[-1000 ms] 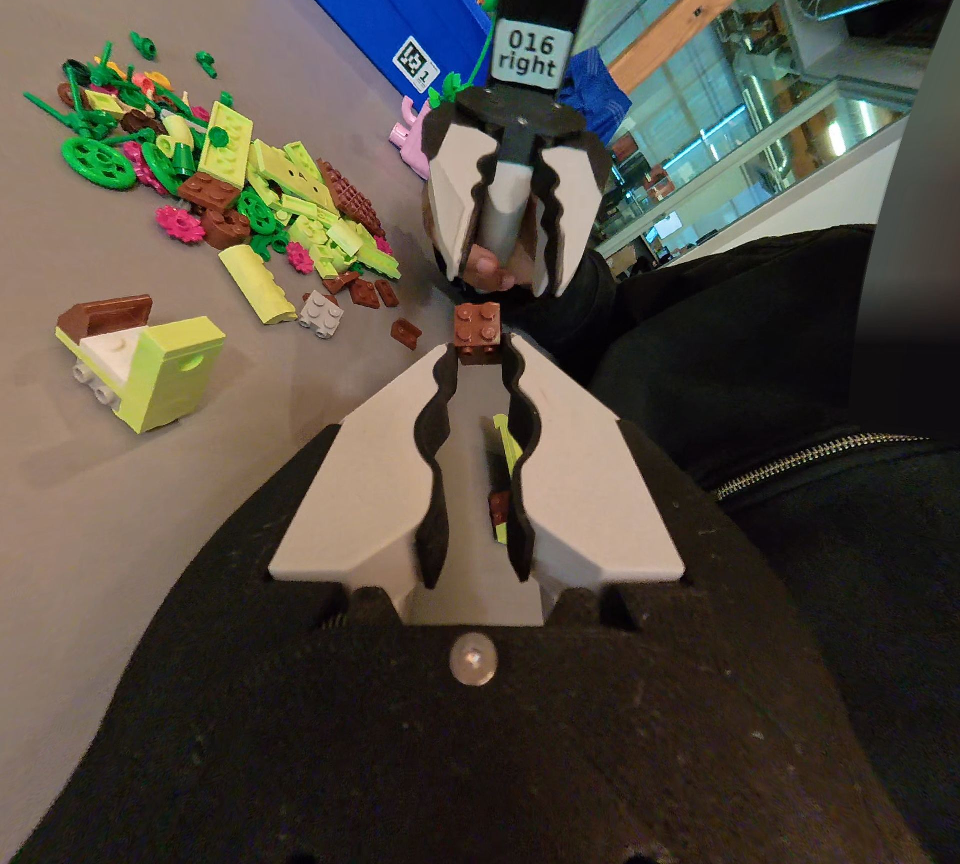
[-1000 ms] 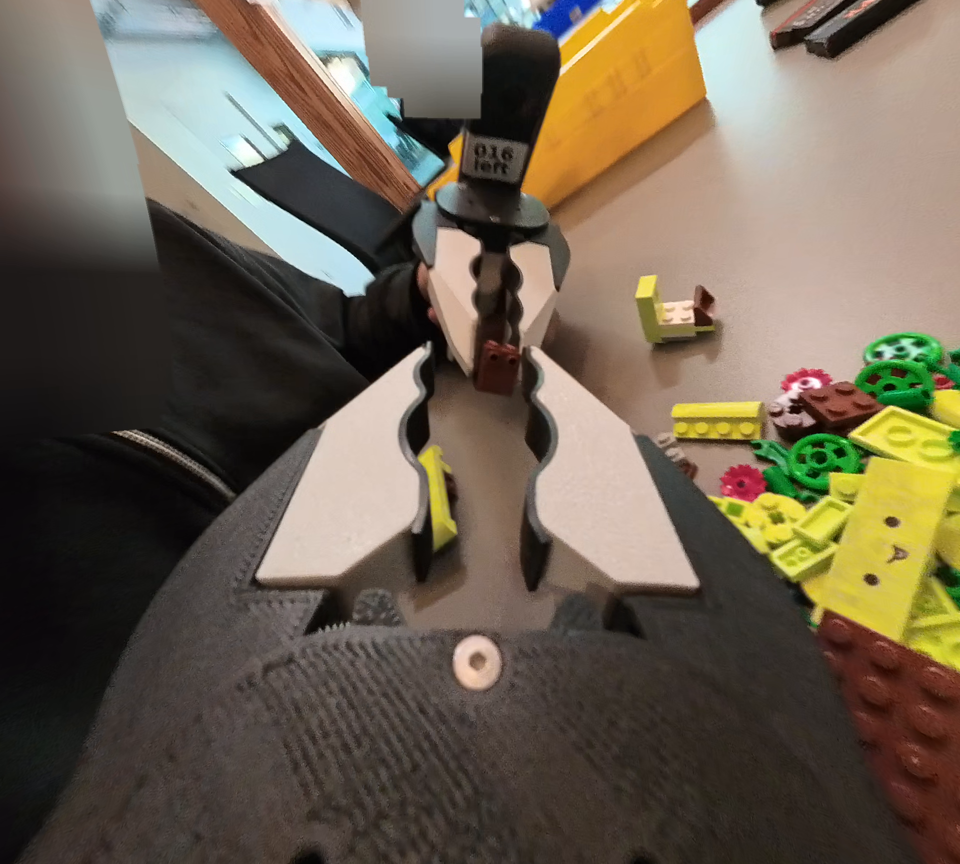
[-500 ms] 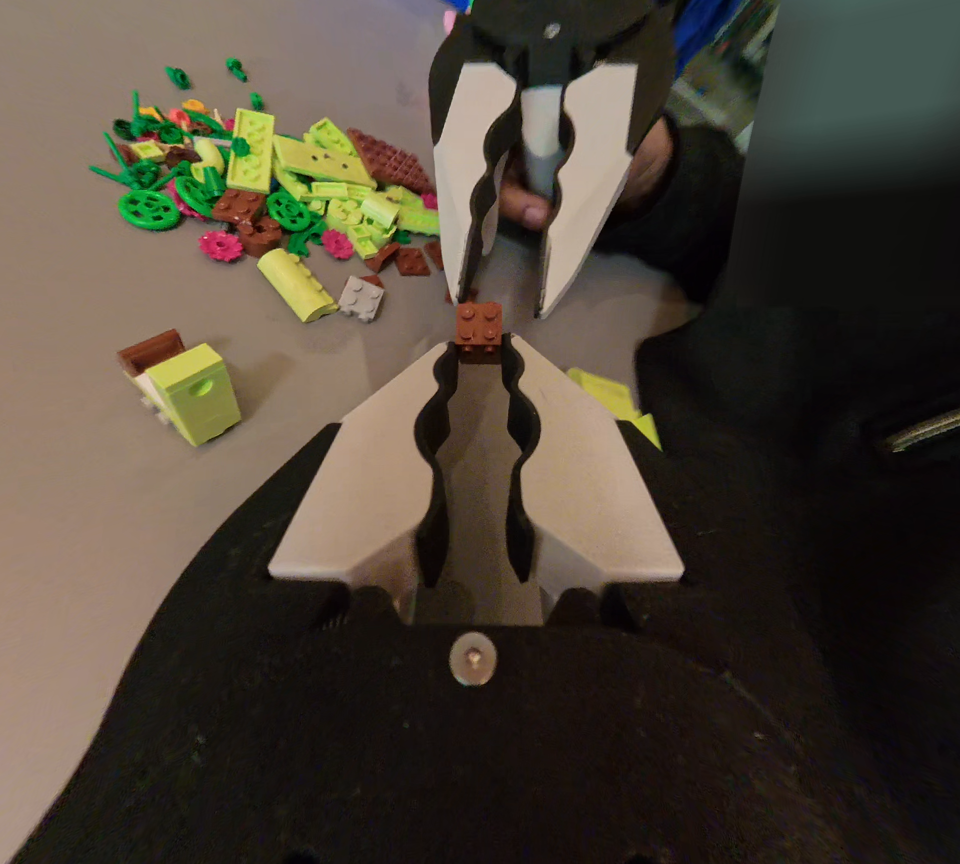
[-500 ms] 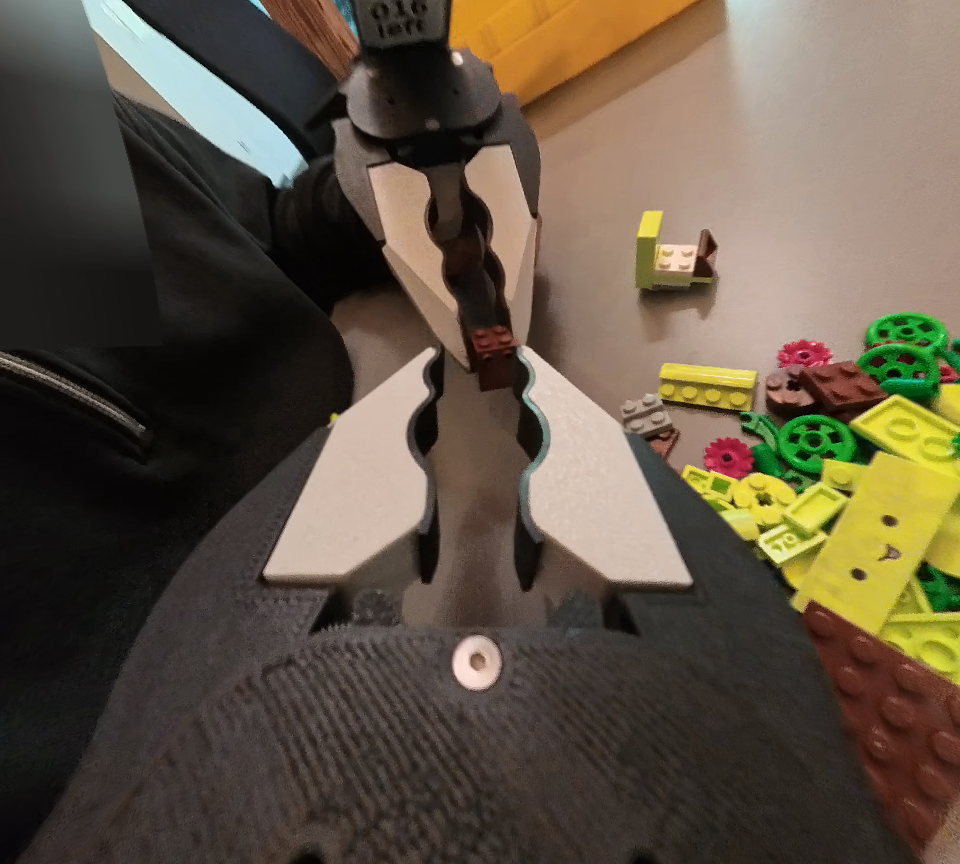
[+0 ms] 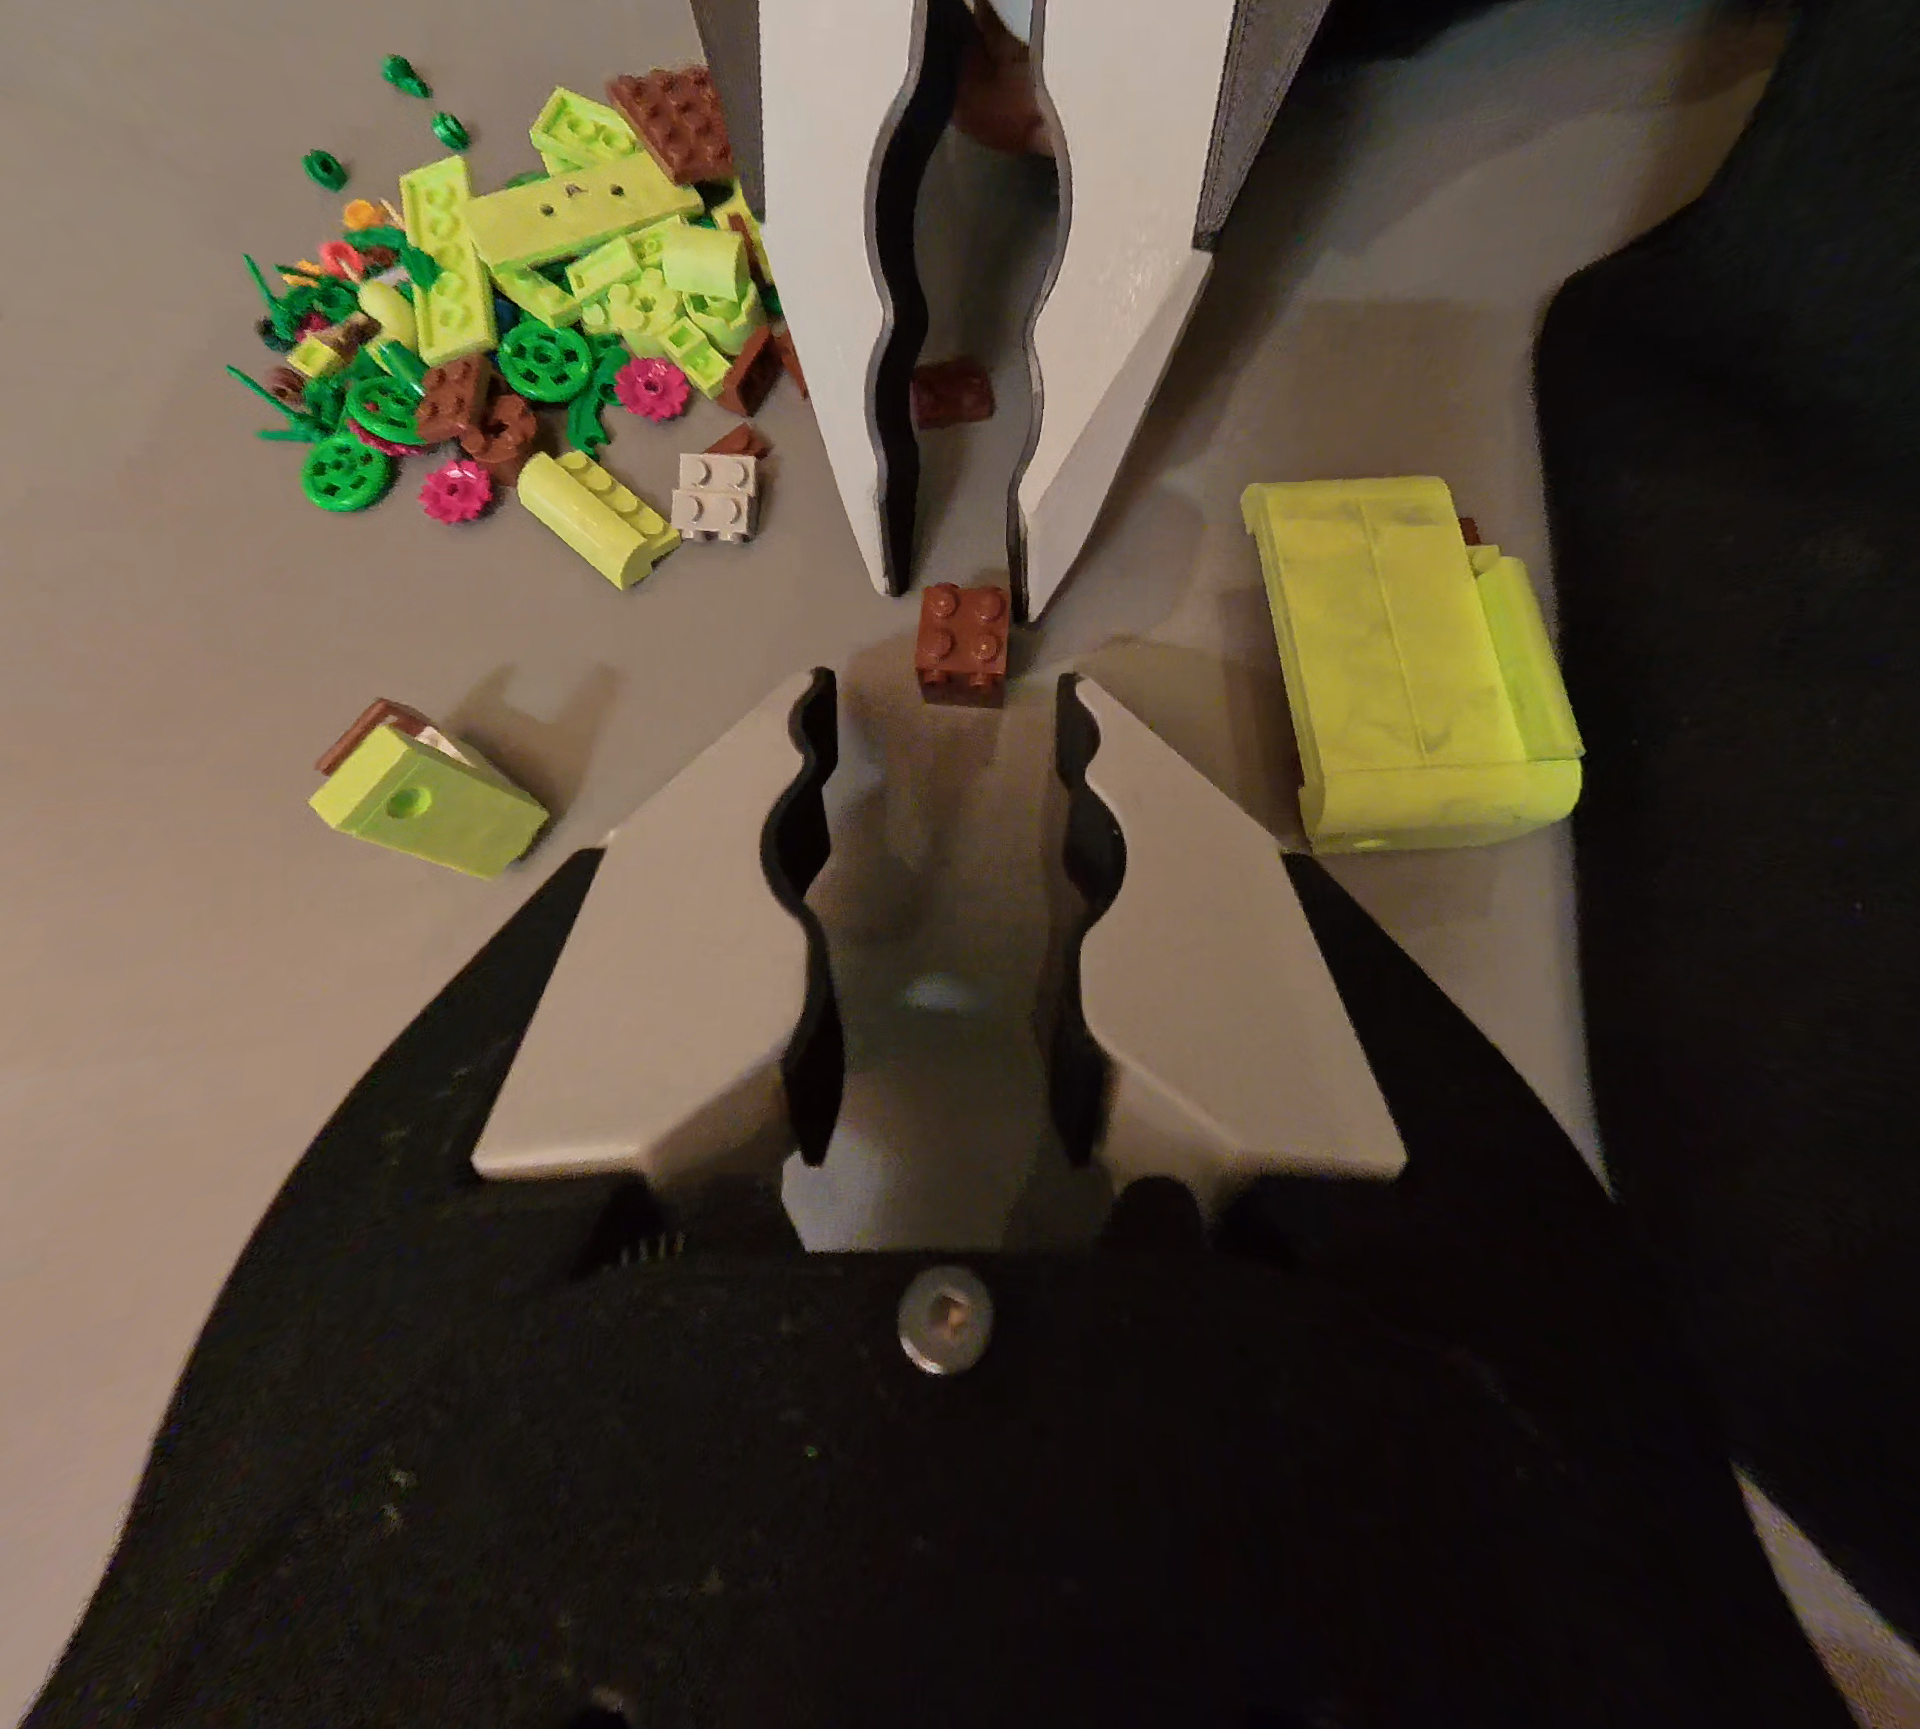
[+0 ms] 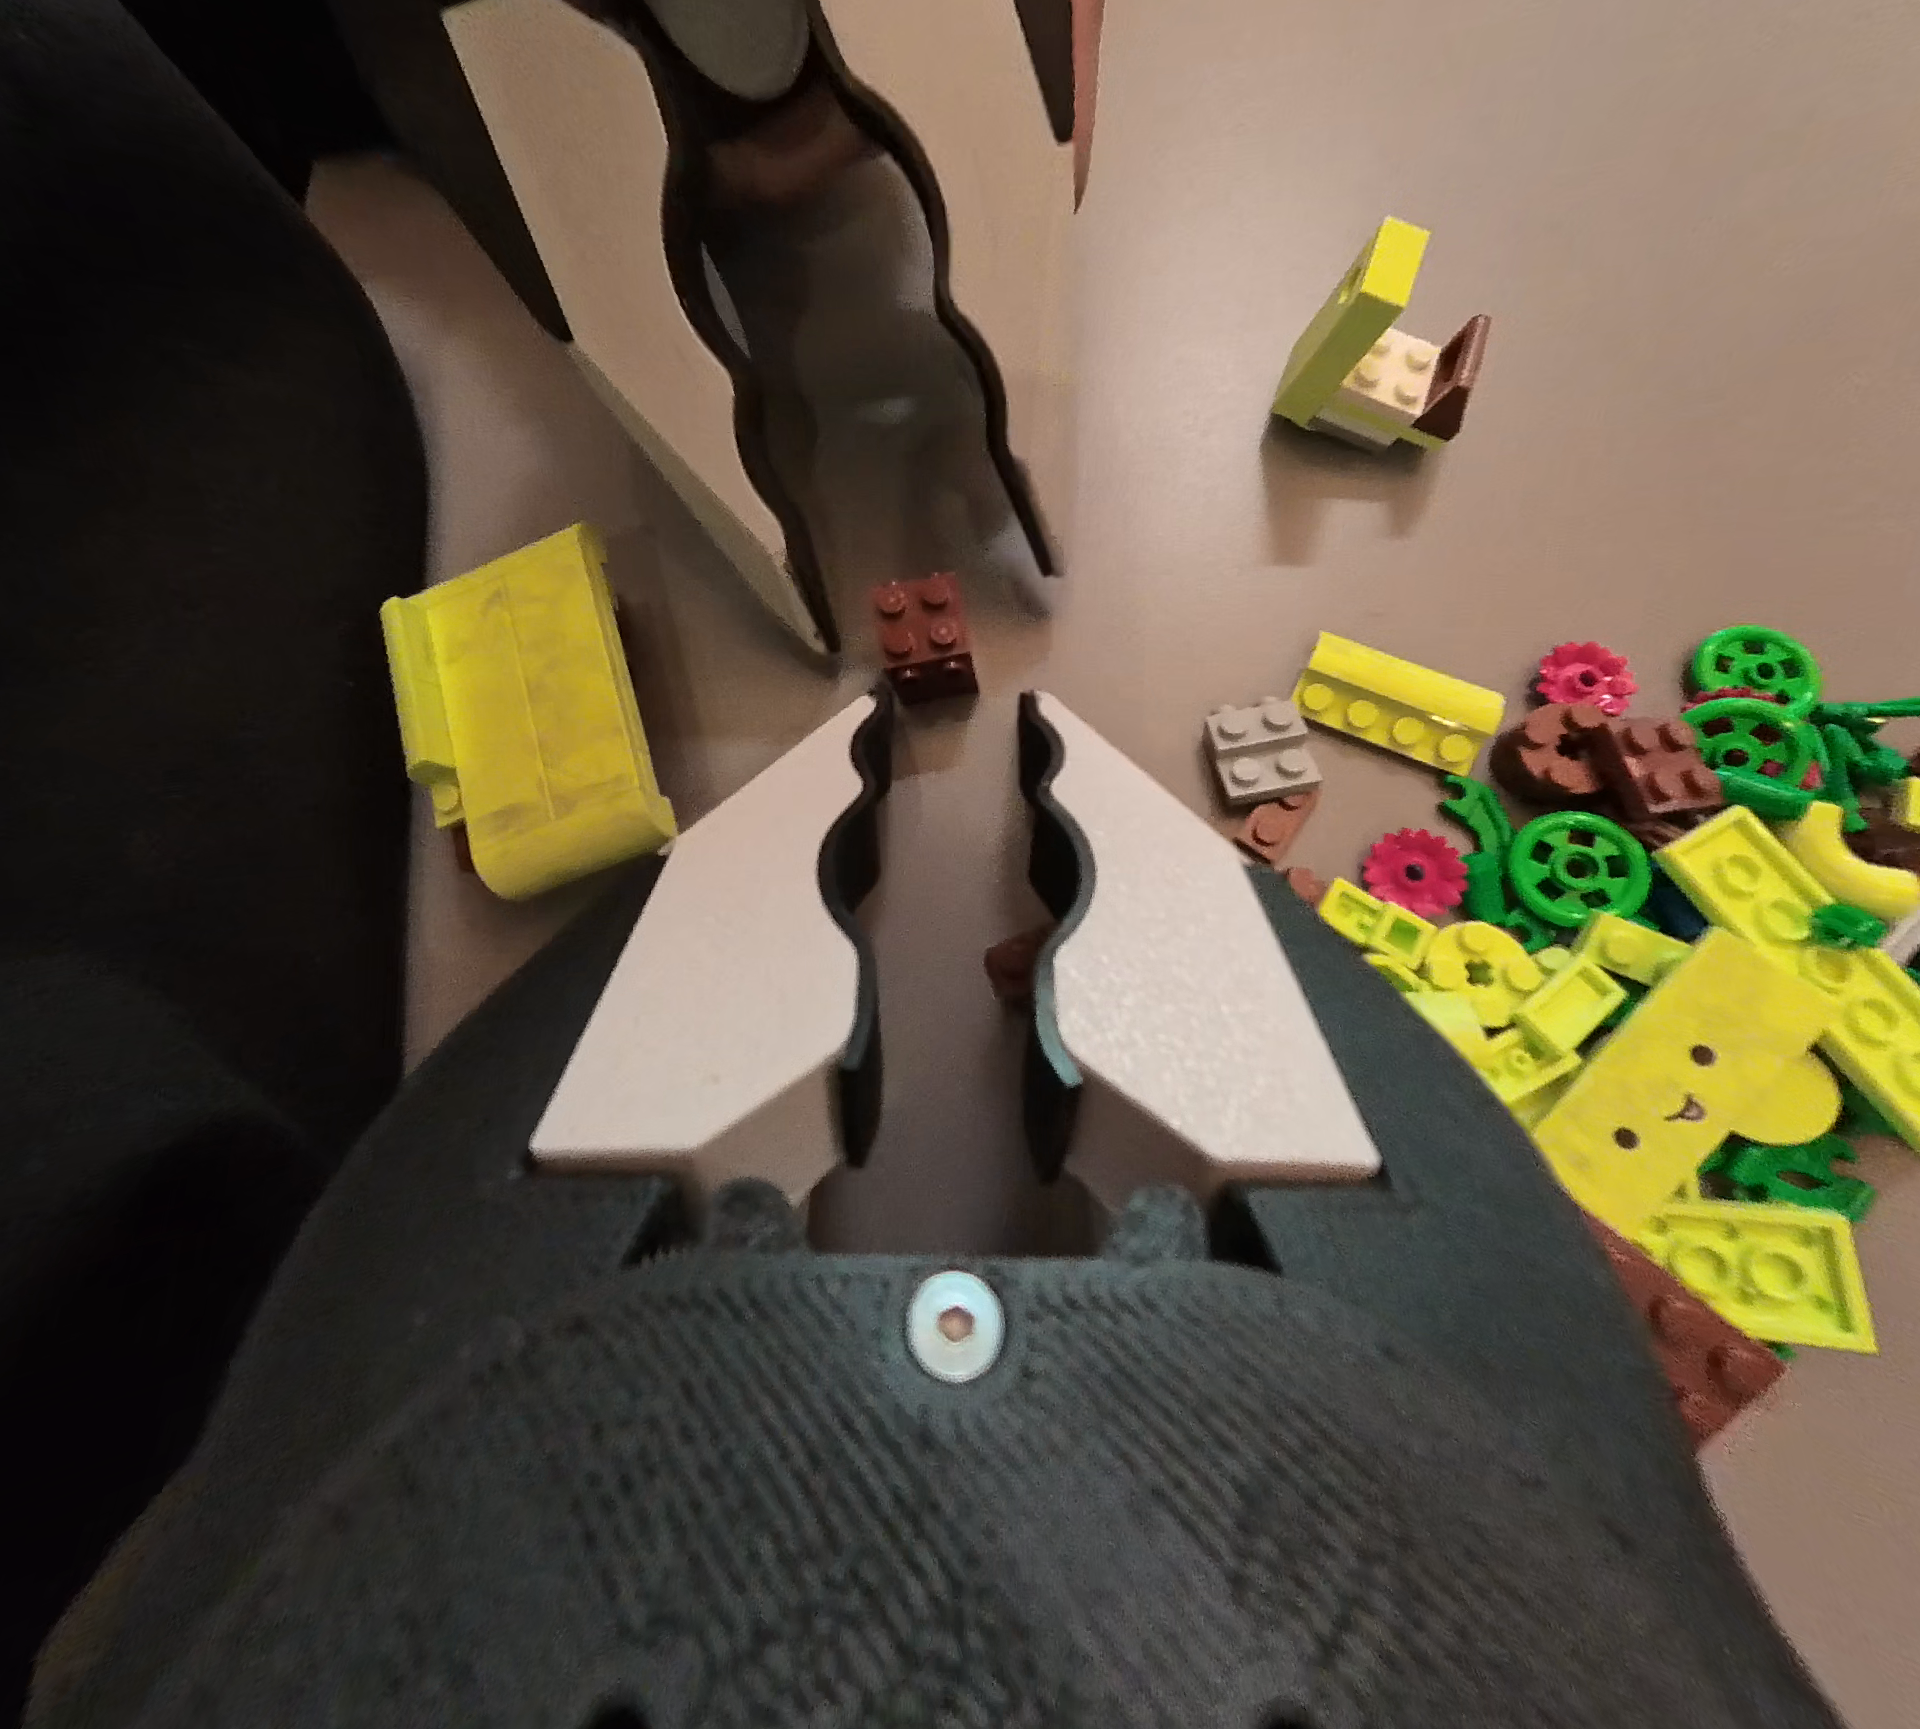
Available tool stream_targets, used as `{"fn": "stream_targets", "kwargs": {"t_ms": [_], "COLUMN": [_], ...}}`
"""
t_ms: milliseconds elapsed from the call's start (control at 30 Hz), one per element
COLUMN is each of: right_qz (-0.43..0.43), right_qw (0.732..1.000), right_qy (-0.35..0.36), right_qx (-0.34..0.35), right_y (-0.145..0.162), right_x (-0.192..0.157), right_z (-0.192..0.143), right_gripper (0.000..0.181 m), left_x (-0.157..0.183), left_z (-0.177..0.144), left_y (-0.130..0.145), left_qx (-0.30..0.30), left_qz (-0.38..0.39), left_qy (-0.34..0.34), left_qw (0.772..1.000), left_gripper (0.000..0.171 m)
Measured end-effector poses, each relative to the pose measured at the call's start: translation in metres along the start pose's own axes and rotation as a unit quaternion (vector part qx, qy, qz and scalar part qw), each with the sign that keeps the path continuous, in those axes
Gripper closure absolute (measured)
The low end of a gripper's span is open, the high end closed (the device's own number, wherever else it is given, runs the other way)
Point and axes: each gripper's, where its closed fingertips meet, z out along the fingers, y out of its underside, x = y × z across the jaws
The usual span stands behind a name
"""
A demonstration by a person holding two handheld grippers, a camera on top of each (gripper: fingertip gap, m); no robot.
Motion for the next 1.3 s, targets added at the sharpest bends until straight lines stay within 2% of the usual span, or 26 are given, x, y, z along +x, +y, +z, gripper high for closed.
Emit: {"fn": "stream_targets", "kwargs": {"t_ms": [33, 133, 167, 300, 433, 767, 1000, 1133, 1300], "right_qz": [-0.002, -0.013, -0.017, -0.016, -0.022, -0.031, -0.039, -0.038, -0.039], "right_qw": [1.0, 1.0, 0.999, 0.999, 0.999, 0.999, 0.998, 0.998, 0.998], "right_qy": [0.001, -0.003, -0.005, -0.014, -0.012, -0.025, -0.023, -0.024, -0.025], "right_qx": [0.004, 0.025, 0.032, 0.043, 0.038, 0.033, 0.033, 0.034, 0.033], "right_y": [-0.001, -0.008, -0.011, -0.015, -0.014, -0.014, -0.014, -0.015, -0.015], "right_x": [0.0, -0.002, -0.004, -0.006, -0.006, -0.009, -0.011, -0.011, -0.012], "right_z": [-0.001, -0.003, -0.004, -0.004, -0.002, -0.002, 0.0, 0.0, 0.0], "right_gripper": [0.159, 0.159, 0.159, 0.16, 0.167, 0.167, 0.167, 0.167, 0.167], "left_x": [-0.001, 0.0, 0.0, -0.001, 0.003, 0.007, 0.003, 0.007, 0.008], "left_z": [-0.002, -0.009, -0.009, -0.009, -0.007, -0.007, -0.017, -0.011, -0.009], "left_y": [-0.003, -0.013, -0.014, -0.014, -0.012, -0.012, -0.02, -0.013, -0.013], "left_qx": [0.014, 0.051, 0.056, 0.054, 0.043, 0.043, 0.085, 0.055, 0.047], "left_qz": [0.004, 0.006, 0.0, -0.025, -0.016, 0.018, -0.013, -0.009, -0.025], "left_qy": [-0.003, 0.011, 0.017, 0.04, 0.047, 0.04, 0.052, 0.061, 0.056], "left_qw": [1.0, 0.999, 0.998, 0.997, 0.998, 0.998, 0.995, 0.997, 0.997], "left_gripper": [0.133, 0.157, 0.16, 0.156, 0.16, 0.16, 0.171, 0.171, 0.171]}}
